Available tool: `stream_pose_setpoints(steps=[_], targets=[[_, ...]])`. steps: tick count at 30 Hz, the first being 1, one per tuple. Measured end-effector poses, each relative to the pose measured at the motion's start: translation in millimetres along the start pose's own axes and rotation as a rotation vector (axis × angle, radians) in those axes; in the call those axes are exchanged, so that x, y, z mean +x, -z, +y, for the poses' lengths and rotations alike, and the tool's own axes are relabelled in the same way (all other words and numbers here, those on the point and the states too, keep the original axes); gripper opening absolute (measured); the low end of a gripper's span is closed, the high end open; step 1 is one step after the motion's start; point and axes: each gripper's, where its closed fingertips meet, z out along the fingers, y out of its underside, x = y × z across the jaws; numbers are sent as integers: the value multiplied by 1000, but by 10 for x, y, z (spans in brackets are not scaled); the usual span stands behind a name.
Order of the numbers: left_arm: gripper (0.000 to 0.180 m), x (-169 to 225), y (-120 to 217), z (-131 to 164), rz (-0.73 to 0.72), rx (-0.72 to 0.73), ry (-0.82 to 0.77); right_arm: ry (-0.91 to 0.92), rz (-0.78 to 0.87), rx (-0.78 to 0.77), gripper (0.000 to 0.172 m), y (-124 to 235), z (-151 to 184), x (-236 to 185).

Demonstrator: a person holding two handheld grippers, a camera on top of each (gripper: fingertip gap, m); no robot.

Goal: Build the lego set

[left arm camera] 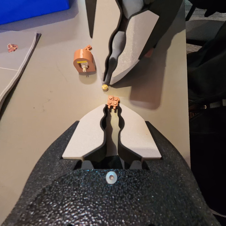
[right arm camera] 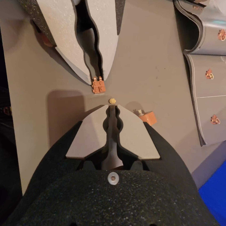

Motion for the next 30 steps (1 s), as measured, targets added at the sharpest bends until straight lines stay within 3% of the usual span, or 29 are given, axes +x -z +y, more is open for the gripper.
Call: stream_pose_setpoints(steps=[17,21,24,30], targets=[[14,-15,2,4,-12,-2,14,16,-41,19,11,42,-30,-149],[14,-22,5,9,-15,-3,22,-20,45,-3,11,226,151,116],[14,-33,6,16,-19,-6,37,-144,171,-73,11,348,413,490],[14,-23,7,16,-12,-6,33,-240,176,-133,14,306,609,619]])
